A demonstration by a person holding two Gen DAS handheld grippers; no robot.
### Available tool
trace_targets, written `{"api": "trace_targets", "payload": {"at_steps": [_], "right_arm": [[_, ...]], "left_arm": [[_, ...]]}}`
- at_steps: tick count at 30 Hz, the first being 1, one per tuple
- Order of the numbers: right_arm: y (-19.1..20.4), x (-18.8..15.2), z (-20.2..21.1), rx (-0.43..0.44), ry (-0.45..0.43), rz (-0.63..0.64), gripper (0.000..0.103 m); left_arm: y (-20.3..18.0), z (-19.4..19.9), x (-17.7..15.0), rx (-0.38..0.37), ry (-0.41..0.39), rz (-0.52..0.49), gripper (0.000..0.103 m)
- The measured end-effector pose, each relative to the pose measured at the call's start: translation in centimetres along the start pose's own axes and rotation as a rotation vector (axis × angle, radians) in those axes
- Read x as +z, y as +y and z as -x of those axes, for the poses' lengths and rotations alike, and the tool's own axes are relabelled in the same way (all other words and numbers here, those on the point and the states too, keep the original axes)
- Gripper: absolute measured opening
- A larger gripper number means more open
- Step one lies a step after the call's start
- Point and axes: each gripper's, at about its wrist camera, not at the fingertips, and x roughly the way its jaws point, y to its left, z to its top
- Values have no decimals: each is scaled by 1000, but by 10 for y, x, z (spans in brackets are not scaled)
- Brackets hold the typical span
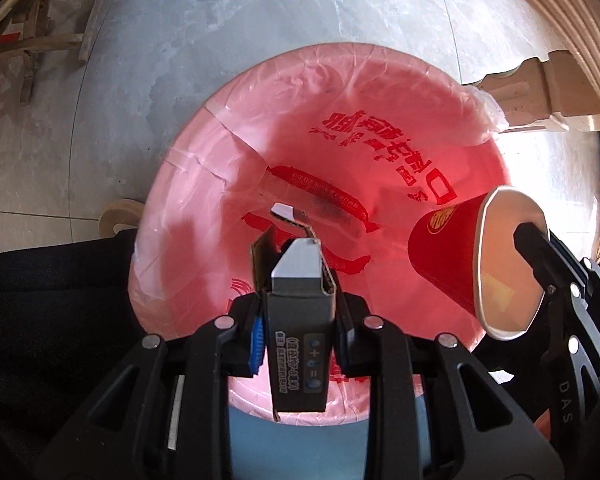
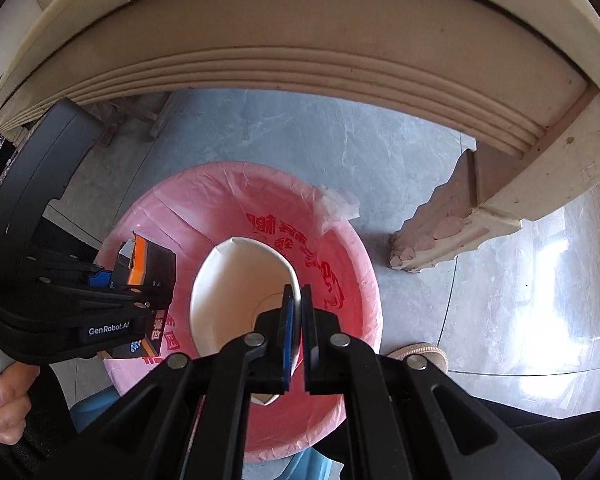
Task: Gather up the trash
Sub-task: 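Open both tools to drop the black box and red cup into the bin, then move both tools back over the table toward the remaining boxes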
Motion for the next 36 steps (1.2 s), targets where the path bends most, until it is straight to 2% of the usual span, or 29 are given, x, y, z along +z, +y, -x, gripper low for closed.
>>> {"api": "trace_targets", "payload": {"at_steps": [5,8,15,18,19,21,22,23,25,27,31,36], "right_arm": [[3,2,-16,14,43,14,4],[2,1,-24,28,66,12,4],[5,4,-30,39,82,7,4],[6,2,-32,34,85,13,7],[6,2,-33,28,87,16,13],[7,2,-33,21,91,18,26],[8,1,-33,17,85,19,33],[8,1,-32,16,82,22,37],[8,2,-32,13,76,27,46],[9,3,-32,13,74,30,48],[8,4,-31,19,75,24,51],[5,5,-28,43,71,4,51]], "left_arm": [[-2,-16,6,57,44,-4,26],[-2,-18,7,39,62,-1,26],[2,-22,7,49,71,13,26],[3,-23,7,51,70,12,26],[2,-23,7,55,72,9,27],[2,-23,7,70,72,4,37],[2,-22,7,80,73,5,51],[2,-21,8,80,65,4,57],[0,-17,8,82,45,-1,61],[-2,-15,8,94,28,-14,71],[-7,-12,8,129,6,-39,71],[-7,-10,8,123,4,-42,71]]}}
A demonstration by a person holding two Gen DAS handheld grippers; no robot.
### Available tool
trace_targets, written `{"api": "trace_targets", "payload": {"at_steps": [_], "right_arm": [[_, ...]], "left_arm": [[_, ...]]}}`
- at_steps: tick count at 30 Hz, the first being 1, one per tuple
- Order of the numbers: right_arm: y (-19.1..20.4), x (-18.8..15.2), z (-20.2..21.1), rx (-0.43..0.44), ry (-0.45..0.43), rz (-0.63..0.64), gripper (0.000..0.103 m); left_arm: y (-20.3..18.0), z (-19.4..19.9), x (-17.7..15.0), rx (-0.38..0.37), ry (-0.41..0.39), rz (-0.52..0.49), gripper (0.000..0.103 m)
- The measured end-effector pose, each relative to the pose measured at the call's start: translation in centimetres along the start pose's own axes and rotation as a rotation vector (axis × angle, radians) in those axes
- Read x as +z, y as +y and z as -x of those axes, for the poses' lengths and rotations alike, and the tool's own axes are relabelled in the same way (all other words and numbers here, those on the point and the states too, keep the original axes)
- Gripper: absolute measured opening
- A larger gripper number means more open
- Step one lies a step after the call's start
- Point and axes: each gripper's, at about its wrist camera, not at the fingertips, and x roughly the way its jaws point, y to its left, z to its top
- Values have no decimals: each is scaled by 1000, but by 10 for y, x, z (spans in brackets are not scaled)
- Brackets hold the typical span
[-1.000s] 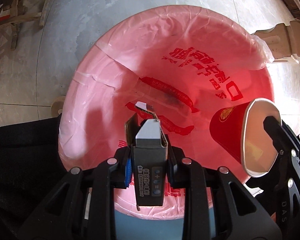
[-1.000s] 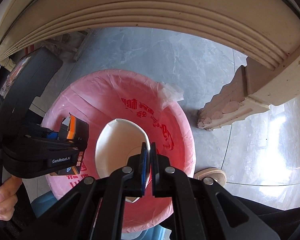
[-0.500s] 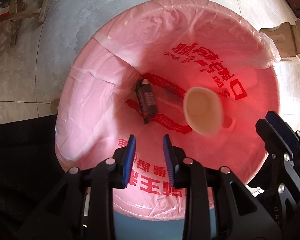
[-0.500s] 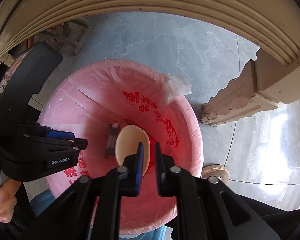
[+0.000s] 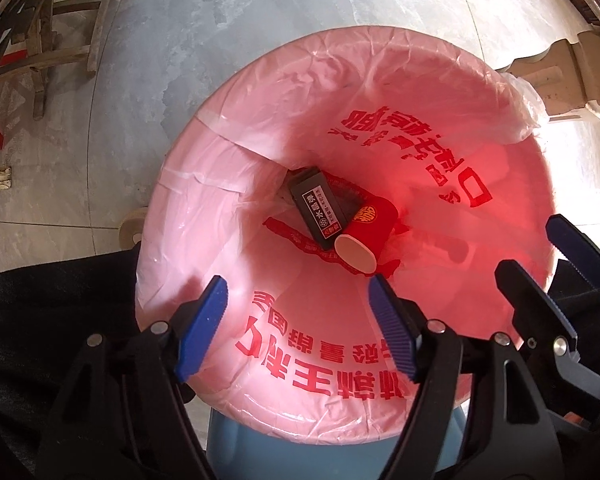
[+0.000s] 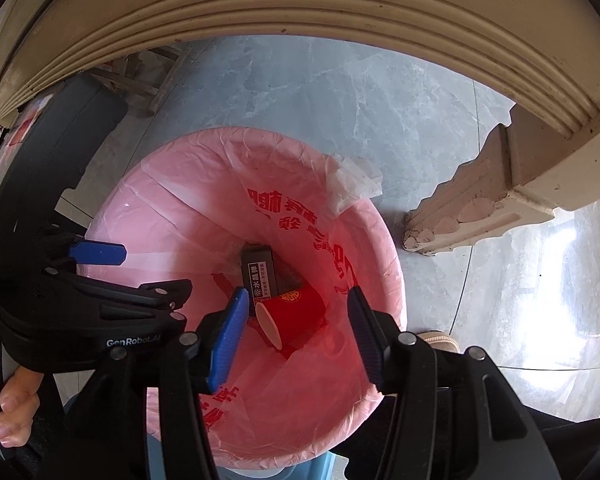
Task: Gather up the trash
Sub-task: 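Move both tools back over the table toward the remaining boxes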
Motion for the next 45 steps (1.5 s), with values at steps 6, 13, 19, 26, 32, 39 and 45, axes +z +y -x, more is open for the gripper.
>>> {"api": "trace_targets", "payload": {"at_steps": [6,13,19,26,32,39,45], "right_arm": [[-1,1,5,26,-14,-20,53],[6,0,43,36,-123,-6,56],[18,-7,112,3,-269,77,75],[13,11,220,28,-454,142,92],[12,41,312,-24,-593,275,96],[16,90,387,92,-573,430,96],[18,126,423,168,-536,543,96]], "left_arm": [[2,8,-3,-2,-24,3,71],[4,46,-18,4,-107,-32,71],[20,123,-54,-26,-228,-89,72],[52,246,-76,23,-379,-208,80],[85,357,-61,47,-487,-310,86],[99,424,-22,59,-458,-426,86],[93,449,-6,87,-444,-533,86]]}}
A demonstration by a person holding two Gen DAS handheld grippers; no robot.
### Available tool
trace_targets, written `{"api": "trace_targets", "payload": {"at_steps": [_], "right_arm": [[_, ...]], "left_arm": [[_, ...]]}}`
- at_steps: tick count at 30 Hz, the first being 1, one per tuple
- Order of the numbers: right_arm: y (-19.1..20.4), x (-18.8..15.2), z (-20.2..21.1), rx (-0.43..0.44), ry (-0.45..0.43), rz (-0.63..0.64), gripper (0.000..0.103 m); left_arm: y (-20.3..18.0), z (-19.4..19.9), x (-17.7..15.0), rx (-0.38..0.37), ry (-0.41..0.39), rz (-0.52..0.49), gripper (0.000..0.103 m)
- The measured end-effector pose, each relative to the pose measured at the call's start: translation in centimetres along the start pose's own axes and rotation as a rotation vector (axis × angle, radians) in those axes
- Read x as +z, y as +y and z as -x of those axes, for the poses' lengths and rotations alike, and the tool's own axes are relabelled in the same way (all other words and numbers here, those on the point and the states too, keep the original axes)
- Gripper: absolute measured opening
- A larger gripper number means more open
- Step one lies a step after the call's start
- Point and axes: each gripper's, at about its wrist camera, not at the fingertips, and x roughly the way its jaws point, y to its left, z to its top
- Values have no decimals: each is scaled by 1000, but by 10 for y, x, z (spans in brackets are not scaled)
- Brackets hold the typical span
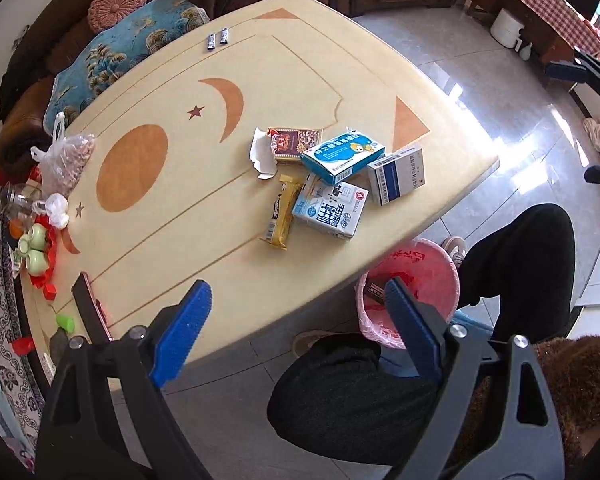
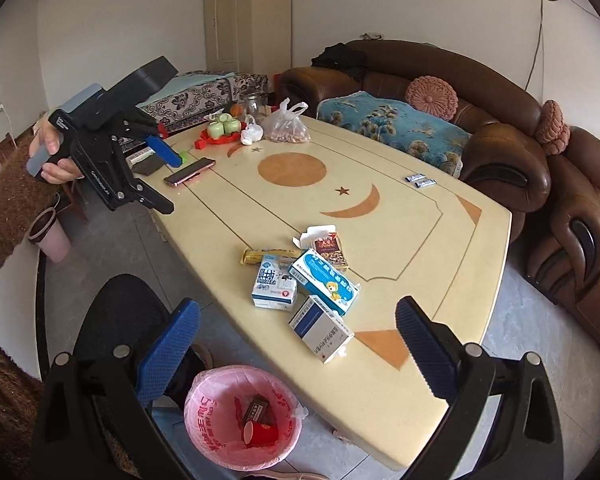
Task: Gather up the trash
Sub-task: 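Move both tools back over the table toward the remaining boxes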
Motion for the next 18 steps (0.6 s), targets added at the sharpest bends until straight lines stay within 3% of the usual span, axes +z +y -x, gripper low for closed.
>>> {"api": "trace_targets", "payload": {"at_steps": [8,18], "right_arm": [[-27,27,-22,46,86,72,96],[-43,25,-82,114,185,95,96]], "left_arm": [[10,-30,25,9,92,-86,86],[20,-89,32,-6,189,-148,86]]}}
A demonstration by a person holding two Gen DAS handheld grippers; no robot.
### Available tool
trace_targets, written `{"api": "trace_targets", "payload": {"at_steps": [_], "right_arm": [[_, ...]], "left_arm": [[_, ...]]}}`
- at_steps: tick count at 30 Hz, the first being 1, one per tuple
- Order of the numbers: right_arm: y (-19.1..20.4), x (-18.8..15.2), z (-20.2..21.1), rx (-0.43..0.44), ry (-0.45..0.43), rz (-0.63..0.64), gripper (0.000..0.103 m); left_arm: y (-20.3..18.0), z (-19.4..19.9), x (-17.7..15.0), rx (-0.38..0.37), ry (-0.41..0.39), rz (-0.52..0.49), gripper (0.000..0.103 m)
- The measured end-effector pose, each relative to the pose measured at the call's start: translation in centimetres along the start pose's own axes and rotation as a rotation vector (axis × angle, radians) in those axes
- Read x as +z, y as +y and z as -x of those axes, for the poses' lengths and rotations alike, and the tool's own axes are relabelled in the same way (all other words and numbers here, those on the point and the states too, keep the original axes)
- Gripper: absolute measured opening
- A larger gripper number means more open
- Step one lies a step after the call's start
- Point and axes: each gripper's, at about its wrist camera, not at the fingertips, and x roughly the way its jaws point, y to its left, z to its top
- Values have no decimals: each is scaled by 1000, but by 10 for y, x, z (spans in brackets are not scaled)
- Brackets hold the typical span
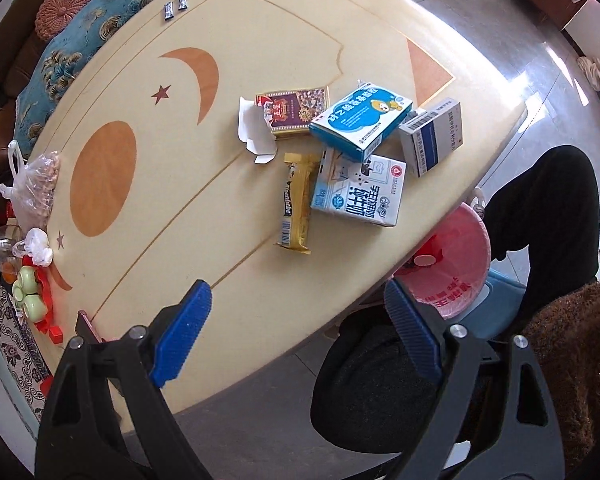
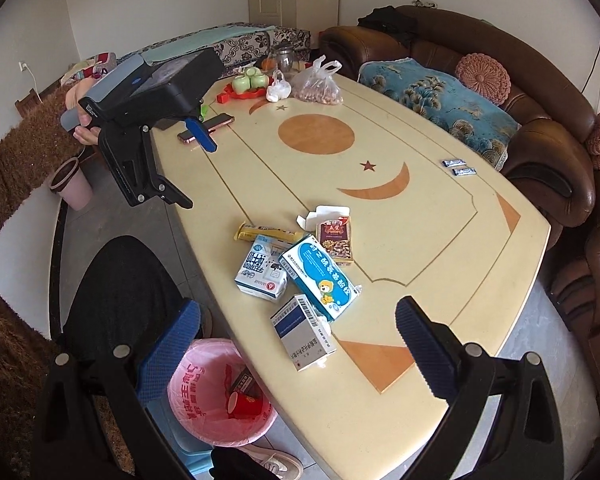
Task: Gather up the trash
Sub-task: 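Move both tools back over the table toward the remaining boxes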
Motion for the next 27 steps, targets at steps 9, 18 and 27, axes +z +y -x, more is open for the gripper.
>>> {"api": "trace_targets", "payload": {"at_steps": [9,18,27], "right_arm": [[-18,-7,-34,47,55,-13,96],[-25,-19,-74,112,139,-20,96],[-29,-24,-108,151,207,-6,96]], "left_arm": [[0,-31,11,-10,50,-27,86],[5,-79,21,-20,114,-45,86],[11,-109,29,-25,149,-67,86]]}}
